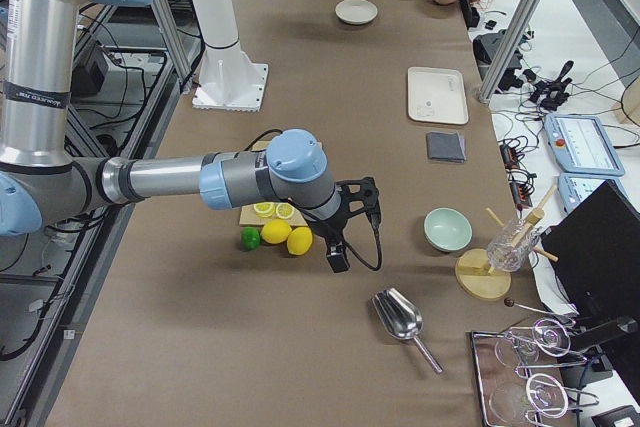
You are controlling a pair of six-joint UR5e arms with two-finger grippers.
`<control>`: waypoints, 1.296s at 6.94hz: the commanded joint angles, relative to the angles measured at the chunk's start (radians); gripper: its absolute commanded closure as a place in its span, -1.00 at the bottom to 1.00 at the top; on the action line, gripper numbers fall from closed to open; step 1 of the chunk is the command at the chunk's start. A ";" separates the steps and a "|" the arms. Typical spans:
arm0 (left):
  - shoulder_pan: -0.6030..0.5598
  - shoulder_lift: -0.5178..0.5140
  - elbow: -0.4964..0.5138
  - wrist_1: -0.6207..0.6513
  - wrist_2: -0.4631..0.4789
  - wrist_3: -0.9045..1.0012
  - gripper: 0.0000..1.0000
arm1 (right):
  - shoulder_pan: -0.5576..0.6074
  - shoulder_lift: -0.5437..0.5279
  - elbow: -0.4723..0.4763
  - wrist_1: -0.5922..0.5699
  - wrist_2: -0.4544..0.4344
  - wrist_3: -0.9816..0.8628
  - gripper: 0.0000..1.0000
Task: Place red cherry on plate
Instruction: 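Move the left gripper down to the rim of the cream plate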
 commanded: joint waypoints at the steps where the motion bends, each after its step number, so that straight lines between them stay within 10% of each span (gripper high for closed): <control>1: 0.022 -0.019 0.014 -0.023 -0.003 -0.056 -0.97 | -0.017 -0.057 -0.030 0.156 0.035 0.027 -1.00; 4: 0.279 -0.062 0.152 -0.197 0.009 -0.368 -0.96 | -0.274 -0.062 -0.040 0.202 -0.023 0.324 -1.00; 7: 0.453 -0.191 0.508 -0.637 0.113 -0.614 -0.95 | -0.421 -0.051 -0.040 0.306 -0.061 0.517 -1.00; 9: 0.521 -0.183 0.517 -0.672 0.161 -0.645 -0.89 | -0.442 -0.045 -0.040 0.337 -0.068 0.544 -1.00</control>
